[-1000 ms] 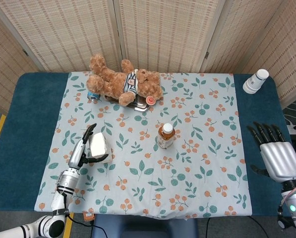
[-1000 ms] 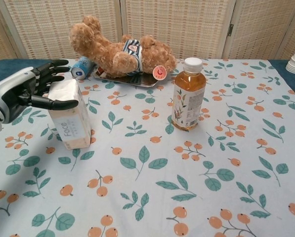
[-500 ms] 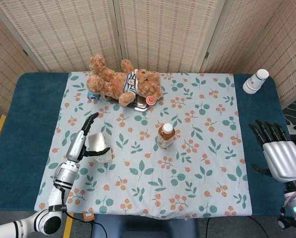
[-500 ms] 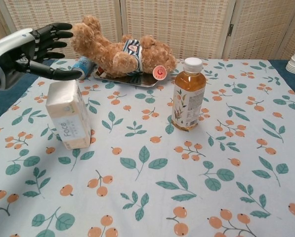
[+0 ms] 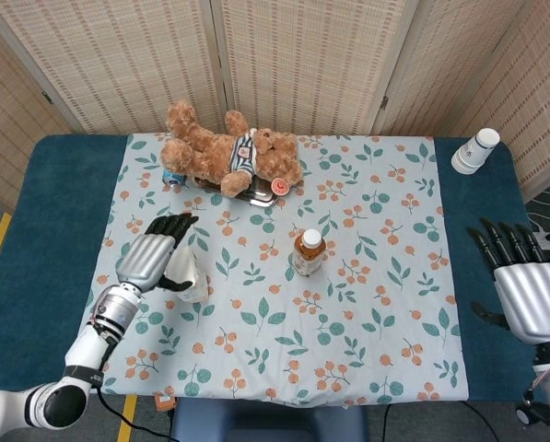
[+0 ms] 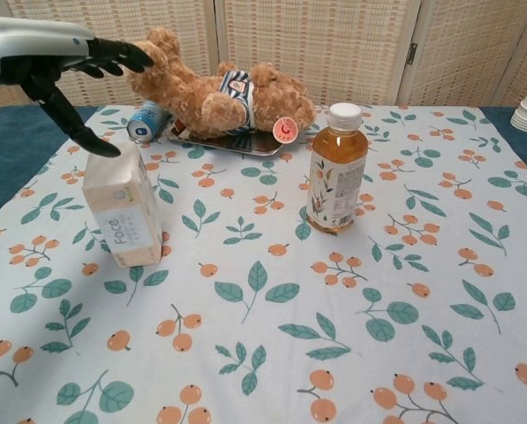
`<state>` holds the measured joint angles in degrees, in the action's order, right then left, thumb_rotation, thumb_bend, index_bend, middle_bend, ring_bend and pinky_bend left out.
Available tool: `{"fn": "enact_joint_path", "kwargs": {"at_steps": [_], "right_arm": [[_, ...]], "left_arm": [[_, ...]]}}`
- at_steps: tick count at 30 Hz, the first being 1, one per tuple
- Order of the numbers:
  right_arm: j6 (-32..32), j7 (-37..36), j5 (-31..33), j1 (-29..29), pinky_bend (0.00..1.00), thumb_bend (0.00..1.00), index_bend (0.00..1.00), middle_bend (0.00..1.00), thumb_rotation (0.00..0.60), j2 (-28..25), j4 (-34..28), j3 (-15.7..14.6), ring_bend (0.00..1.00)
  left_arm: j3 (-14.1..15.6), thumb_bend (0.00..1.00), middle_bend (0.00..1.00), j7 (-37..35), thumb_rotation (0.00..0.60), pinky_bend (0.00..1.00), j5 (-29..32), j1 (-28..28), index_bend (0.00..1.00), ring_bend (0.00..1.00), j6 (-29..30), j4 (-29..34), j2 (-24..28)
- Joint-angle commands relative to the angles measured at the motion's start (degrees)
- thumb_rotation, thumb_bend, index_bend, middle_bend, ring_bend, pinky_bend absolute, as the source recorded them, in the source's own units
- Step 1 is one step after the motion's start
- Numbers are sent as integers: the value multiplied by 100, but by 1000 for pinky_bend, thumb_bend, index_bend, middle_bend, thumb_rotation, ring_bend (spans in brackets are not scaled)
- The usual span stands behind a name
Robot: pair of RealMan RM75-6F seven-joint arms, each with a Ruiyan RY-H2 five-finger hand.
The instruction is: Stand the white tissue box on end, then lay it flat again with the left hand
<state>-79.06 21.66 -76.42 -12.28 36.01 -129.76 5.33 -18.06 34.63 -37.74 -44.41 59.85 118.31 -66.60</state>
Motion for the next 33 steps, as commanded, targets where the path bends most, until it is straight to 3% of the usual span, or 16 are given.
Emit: {"fn": "enact_joint_path", "kwargs": {"at_steps": [1, 4, 7, 18, 33], "right_arm": [[9, 62, 30, 3, 0, 122, 104, 2, 600, -13, -13, -2, 0], [-26, 163, 76, 8, 0, 122, 136, 2, 600, 6, -31, 14, 0], [-49, 177, 107, 9, 0, 121, 141, 2, 600, 31, -32, 37, 0], [29, 222, 191, -23, 0, 122, 145, 2, 600, 66, -7, 59, 0], [106, 210, 298, -50, 0, 122, 146, 2, 600, 58, 13, 83, 0]], "left_arm": [[253, 153, 19, 2238, 600, 31, 2970, -1729, 0, 0, 1379, 1583, 640], [135, 154, 110, 2341, 600, 66, 3502, -2052, 4, 0, 1998, 1594, 284], [61, 155, 117, 2402, 600, 72, 3769, -2281, 18, 0, 2430, 1501, -12], [-27, 151, 140, 2249, 600, 66, 4120, -2480, 10, 0, 3071, 981, -722], [6, 153, 128, 2509, 600, 68, 4173, -2441, 1, 0, 3072, 443, -1163]]}}
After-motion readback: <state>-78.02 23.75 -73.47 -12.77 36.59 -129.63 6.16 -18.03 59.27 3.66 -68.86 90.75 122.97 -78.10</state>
